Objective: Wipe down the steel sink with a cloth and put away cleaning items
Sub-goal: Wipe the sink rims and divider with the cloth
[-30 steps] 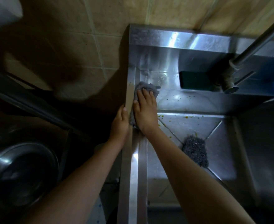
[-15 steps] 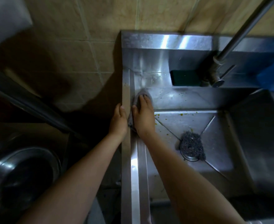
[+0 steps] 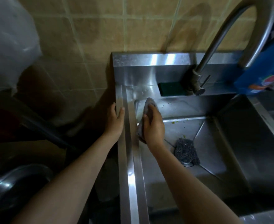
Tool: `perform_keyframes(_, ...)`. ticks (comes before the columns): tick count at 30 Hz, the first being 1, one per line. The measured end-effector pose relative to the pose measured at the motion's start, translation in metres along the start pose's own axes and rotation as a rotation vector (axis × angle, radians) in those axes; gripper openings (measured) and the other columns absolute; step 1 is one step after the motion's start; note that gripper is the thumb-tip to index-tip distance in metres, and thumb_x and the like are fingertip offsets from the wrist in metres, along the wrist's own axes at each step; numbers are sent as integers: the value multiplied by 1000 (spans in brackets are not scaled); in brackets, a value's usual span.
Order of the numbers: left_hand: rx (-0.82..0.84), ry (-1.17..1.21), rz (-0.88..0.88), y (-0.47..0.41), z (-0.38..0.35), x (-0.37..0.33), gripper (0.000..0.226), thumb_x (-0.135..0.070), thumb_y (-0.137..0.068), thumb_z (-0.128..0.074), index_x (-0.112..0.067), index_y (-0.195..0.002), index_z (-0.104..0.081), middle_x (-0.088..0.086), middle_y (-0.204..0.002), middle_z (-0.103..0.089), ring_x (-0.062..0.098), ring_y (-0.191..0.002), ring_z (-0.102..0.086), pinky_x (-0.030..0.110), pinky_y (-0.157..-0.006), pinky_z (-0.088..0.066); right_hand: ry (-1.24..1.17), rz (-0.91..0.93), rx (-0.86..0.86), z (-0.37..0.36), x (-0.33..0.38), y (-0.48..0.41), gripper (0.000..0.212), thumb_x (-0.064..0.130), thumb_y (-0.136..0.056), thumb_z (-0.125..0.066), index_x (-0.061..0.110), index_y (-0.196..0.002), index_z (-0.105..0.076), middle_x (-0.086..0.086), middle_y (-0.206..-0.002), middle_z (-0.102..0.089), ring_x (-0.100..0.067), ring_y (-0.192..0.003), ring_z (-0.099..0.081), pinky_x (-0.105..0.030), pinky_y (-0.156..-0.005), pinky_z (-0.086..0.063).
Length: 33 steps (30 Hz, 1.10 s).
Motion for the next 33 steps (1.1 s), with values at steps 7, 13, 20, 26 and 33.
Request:
perform_keyframes(7,-29,-267,-181,-37,-16,-29,50,-36,-96,-39,-12,-140,-33,12,-153,-19,23,-143,-9,38,-115,-12,-20,56,16,13,-1,-57,43,22,-95,-49,24,-137,-40,-3,-141,-46,-18,-122,-48,-26,-98,-35)
perform_keyframes(13,-36,-575,-322,-73,-36,-44,44,-35,-98,-33,-15,-136,-41,7,-150,-31,18,-142,-13,38,-114,1,128,168,79,11,-5,-100,45,19,-95,-48,14,-139,-38,-11,-142,-43,-27,-126,-45,-37,-103,-37)
perform_keyframes(20,-8,-865,-395,-80,-44,-23,49,-43,-97,-25,-20,-139,-37,-2,-152,-26,14,-144,-3,37,-115,-1,641,245,215,-23,-8,-132,56,15,-93,-47,3,-144,-26,-15,-151,-28,-26,-140,-24,-34,-108,-29)
perform_keyframes(26,-20,-833,-401,-82,-44,-22,48,-39,-97,-27,-22,-142,-33,-6,-153,-25,10,-143,0,33,-113,4,909,336,128,-41,-16,-135,52,20,-93,-27,4,-142,-29,-15,-148,-34,-26,-139,-26,-38,-109,-21)
perform_keyframes(33,-51,-799,-454,-82,-42,-20,43,-22,-95,-38,-18,-138,-39,-4,-150,-32,12,-144,-5,31,-112,3,662,435,54,-49,-15,-131,39,10,-83,-49,-4,-118,-59,-20,-120,-60,-34,-121,-51,-44,-105,-35)
Point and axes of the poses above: each hand's wrist, its own y-axis away from the middle knuckle, its own z-axis out of the back of the hand, x = y × z, the point moved 2 cm from there along -y, towards the middle knuckle
